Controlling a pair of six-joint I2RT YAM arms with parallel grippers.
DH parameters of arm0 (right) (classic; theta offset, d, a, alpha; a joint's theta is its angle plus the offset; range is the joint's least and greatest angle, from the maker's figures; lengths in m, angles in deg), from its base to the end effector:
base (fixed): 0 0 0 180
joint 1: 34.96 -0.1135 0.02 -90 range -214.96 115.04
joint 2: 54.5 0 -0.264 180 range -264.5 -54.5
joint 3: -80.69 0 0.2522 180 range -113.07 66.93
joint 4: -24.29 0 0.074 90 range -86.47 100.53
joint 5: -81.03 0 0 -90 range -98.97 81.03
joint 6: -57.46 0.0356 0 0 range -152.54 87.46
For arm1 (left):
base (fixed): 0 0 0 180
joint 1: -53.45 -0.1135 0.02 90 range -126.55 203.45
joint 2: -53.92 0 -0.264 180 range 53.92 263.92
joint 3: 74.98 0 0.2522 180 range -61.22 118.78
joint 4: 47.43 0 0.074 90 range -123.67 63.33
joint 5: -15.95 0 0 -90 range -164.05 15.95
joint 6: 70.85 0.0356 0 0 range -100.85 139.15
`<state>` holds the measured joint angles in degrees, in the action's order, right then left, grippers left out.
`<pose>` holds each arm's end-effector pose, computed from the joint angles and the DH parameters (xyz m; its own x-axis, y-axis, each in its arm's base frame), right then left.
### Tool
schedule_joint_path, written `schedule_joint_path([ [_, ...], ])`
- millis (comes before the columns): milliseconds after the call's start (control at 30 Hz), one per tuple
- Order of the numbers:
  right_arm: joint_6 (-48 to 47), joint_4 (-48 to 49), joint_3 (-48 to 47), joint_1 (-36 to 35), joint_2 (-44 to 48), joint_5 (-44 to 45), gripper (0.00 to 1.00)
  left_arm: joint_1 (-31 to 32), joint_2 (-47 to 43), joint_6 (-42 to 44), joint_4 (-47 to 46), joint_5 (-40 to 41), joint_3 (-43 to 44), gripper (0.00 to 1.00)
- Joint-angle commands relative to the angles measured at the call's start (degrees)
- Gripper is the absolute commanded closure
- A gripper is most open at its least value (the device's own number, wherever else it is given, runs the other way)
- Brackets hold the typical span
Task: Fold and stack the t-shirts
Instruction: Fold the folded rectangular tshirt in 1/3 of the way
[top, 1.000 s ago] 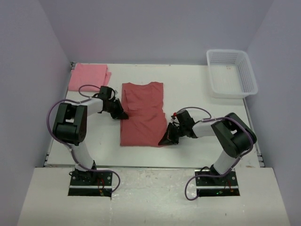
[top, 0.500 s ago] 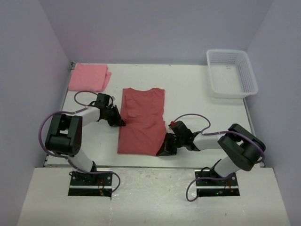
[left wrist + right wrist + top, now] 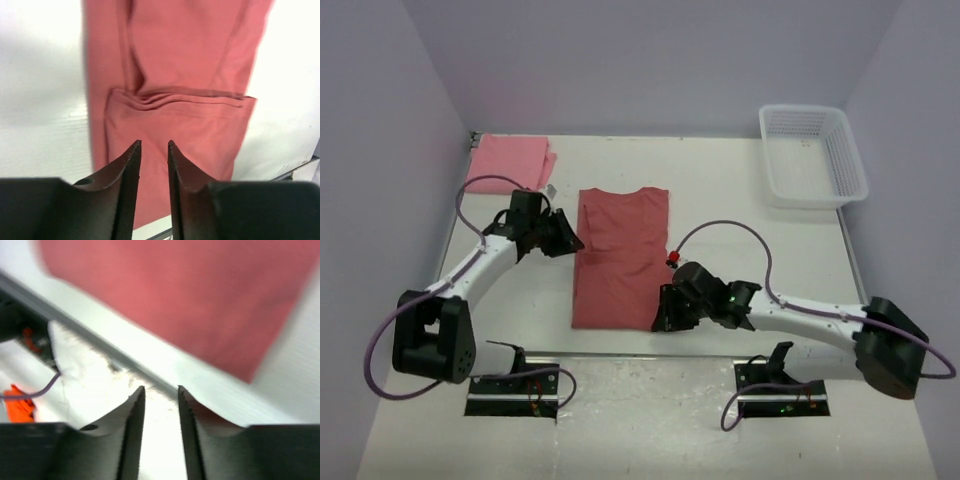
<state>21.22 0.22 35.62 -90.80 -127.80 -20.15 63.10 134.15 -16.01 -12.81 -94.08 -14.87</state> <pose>0.1251 0.1966 0.1609 -0.9711 -0.0219 -0.2378 -0.1609 0.7957 0.5839 0.2681 -0.0580 0.1992 -0.8611 -0.4024 -0.3109 -0.1754 0.8090 -0.5611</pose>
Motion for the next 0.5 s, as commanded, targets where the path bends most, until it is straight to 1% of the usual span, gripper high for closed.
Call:
schedule_joint_path([
  [0,-7.3,-16.0,-10.4,-4.1,10.4,12.8,0.62,2.6,-8.6,3.1,3.7,3.7,8.3,0.69],
  [33,-7.7,-17.3,-11.3,-4.1,12.3,13.6,0.51,3.4,-10.1,4.6,5.6,8.2,9.9,0.64],
  [67,-7.8,-18.9,-12.3,-4.1,14.9,14.7,0.22,4.6,-12.1,4.8,11.1,11.6,11.7,0.56],
  [100,-7.8,-21.0,-12.4,-4.1,15.7,15.9,0.08,5.8,-12.5,4.9,13.9,16.9,14.6,0.55],
  [133,-8.2,-21.3,-12.2,-4.1,16.1,16.8,0.01,6.0,-12.8,4.9,16.0,17.7,15.2,0.54],
  [167,-9.1,-21.6,-11.5,-4.0,15.7,17.9,0.01,6.0,-13.2,4.9,18.5,17.7,15.0,0.52],
  [233,-8.7,-22.5,-10.7,-3.2,13.7,18.9,0.01,6.0,-13.1,4.5,21.1,17.5,13.5,0.52],
  [267,-7.6,-22.9,-10.2,-3.0,12.3,19.4,0.02,6.1,-13.3,4.1,22.5,17.4,12.3,0.52],
  [300,-7.0,-22.7,-9.9,-2.9,9.3,19.5,0.03,6.1,-13.5,3.7,22.8,17.3,9.2,0.53],
  [367,-5.9,-20.4,-8.8,-2.9,6.5,19.3,0.07,6.1,-14.9,2.3,22.6,16.6,5.7,0.53],
  [467,-4.9,-16.3,-6.1,-1.0,3.2,17.8,0.07,6.1,-17.6,1.9,23.2,16.8,0.7,0.53],
])
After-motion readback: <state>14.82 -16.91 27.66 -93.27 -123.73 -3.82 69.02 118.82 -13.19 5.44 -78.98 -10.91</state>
